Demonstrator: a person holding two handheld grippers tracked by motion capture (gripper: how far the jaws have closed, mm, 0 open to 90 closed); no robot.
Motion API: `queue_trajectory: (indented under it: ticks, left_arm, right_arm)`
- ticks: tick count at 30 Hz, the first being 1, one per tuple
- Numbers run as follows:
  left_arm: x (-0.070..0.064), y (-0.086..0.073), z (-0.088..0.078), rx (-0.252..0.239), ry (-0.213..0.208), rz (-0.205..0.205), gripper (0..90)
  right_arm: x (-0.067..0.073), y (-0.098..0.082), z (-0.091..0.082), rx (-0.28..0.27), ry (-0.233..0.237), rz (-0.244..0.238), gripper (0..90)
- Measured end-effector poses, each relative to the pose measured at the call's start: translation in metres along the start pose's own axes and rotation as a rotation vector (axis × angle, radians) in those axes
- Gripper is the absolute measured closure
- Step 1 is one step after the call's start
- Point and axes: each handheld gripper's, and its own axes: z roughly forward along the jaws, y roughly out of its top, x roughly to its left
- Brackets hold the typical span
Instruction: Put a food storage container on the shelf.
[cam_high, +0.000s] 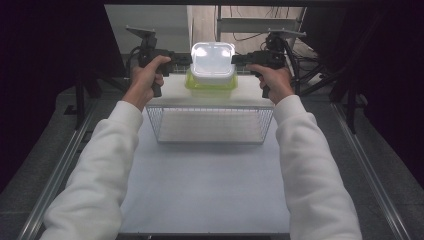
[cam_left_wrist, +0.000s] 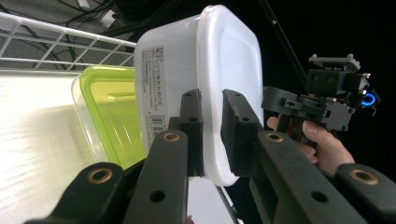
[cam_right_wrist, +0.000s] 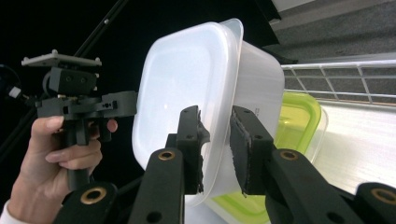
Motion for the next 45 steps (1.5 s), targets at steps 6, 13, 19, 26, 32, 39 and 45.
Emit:
queue_trajectory:
  ticks: [6, 13, 19, 26, 32, 39, 45]
  left_arm:
    - [0.006, 0.005, 0.004, -0.012, -0.010, -0.039, 76.9]
    - [0.014, 0.007, 0.008, -0.023, -0.024, -0.084, 75.4]
    - [0.014, 0.007, 0.008, -0.024, -0.021, -0.070, 74.9]
    - [0.006, 0.009, 0.004, -0.061, 0.015, 0.028, 54.1]
    - [-0.008, 0.002, -0.009, -0.061, 0.058, 0.135, 39.7]
    - [-0.033, -0.026, -0.038, -0.059, 0.102, 0.266, 31.1]
    - [-0.041, -0.059, -0.052, -0.053, 0.096, 0.320, 29.0]
  right_arm:
    - [-0.008, 0.004, 0.007, -0.007, -0.003, 0.064, 70.6]
    - [-0.014, 0.005, 0.011, -0.011, 0.006, 0.114, 68.9]
    - [-0.014, 0.005, 0.011, -0.016, 0.006, 0.123, 68.6]
    - [-0.012, 0.006, 0.005, -0.060, -0.013, 0.067, 54.3]
    - [-0.001, 0.003, -0.018, -0.093, -0.053, -0.069, 43.9]
    - [0.009, -0.017, -0.047, -0.093, -0.063, -0.198, 36.9]
    - [0.018, -0.048, -0.072, -0.108, -0.050, -0.268, 33.5]
